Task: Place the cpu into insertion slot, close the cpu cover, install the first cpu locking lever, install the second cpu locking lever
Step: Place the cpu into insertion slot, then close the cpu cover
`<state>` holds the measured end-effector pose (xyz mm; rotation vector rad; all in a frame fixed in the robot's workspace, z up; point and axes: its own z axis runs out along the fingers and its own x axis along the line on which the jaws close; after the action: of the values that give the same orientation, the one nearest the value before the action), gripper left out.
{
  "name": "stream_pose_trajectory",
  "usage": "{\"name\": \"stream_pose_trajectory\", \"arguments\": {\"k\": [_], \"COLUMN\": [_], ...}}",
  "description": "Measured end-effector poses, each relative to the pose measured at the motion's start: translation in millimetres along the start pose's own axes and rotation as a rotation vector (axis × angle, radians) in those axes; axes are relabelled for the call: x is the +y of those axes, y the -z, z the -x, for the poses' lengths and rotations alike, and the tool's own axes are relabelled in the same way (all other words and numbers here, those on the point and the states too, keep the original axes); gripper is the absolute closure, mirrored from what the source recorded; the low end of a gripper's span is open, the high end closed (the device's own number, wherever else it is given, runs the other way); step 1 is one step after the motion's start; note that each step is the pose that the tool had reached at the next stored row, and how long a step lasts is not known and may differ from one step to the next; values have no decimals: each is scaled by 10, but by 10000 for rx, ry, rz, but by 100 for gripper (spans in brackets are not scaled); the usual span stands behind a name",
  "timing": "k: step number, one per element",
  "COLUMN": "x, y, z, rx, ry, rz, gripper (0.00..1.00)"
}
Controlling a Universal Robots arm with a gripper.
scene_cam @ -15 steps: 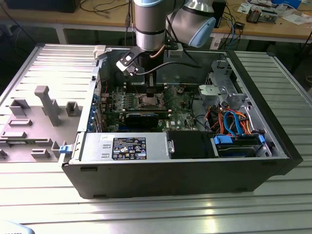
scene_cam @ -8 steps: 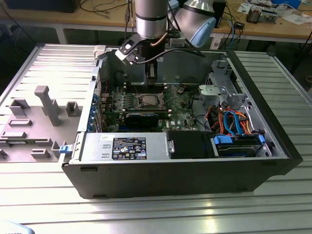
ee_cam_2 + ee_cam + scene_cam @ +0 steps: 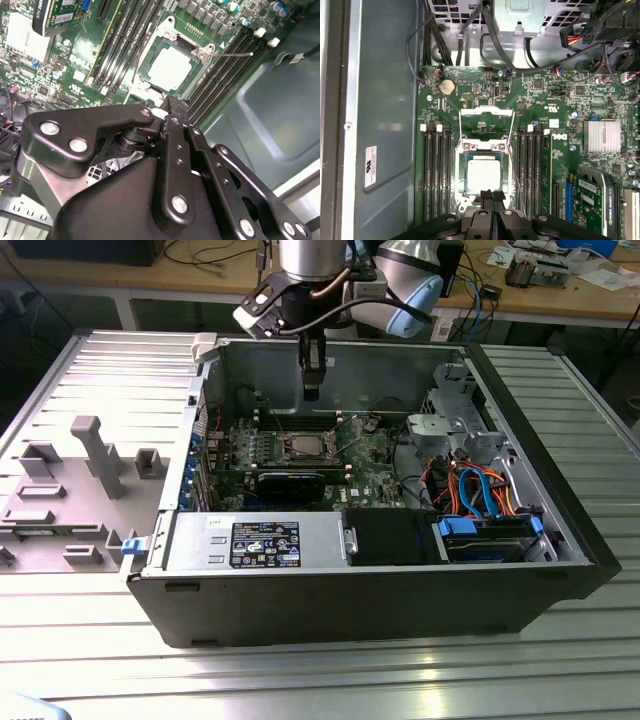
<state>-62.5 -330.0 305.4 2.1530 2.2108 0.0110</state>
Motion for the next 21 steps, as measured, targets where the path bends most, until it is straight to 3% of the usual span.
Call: {"name": "stream_pose_trajectory", "arguments": {"k": [4,12,21], "x": [2,5,57], "y": [51,57,54], "z": [2,2,4], "rx": [0,0,0], "ry": [0,2,0], "rz": [1,0,0], "gripper": [89,89,89]}}
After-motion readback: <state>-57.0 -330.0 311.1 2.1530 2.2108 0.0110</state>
